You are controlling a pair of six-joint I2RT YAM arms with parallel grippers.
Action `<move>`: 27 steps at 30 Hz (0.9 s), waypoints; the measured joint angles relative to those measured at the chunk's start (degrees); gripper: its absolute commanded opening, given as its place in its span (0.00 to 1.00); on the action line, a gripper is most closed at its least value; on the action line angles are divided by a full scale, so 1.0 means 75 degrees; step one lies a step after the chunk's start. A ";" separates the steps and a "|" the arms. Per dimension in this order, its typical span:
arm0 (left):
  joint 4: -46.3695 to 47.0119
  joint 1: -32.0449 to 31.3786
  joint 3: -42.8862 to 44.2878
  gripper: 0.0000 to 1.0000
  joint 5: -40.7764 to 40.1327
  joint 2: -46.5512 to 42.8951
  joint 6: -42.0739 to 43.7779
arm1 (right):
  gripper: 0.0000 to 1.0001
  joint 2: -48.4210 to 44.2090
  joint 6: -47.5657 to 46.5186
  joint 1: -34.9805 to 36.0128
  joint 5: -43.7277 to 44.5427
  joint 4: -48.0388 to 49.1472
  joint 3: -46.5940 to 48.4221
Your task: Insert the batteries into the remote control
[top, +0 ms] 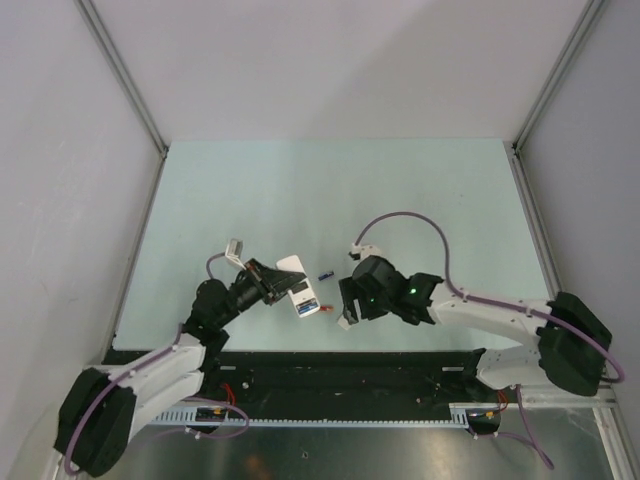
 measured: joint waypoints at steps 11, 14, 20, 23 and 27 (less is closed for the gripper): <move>-0.1265 0.0073 -0.0047 0.00 0.0082 -0.1317 0.0478 | 0.86 0.1207 -0.1346 0.0504 0.0291 0.0557 0.0015; -0.1378 0.0073 -0.0079 0.00 0.0166 -0.1408 0.0475 | 0.84 0.1376 -0.1754 0.0507 0.0154 0.0667 0.0125; -0.1440 0.0073 -0.0087 0.00 0.0277 -0.1472 0.0478 | 0.81 0.1964 -0.2340 0.0527 -0.0119 0.0799 0.0463; -0.1440 0.0073 -0.0087 0.00 0.0347 -0.1521 0.0478 | 0.80 0.2209 -0.2532 0.0533 -0.0195 0.0810 0.0530; -0.1445 0.0073 -0.0090 0.00 0.0361 -0.1571 0.0475 | 0.77 0.2486 -0.2774 0.0545 -0.0210 0.0764 0.0568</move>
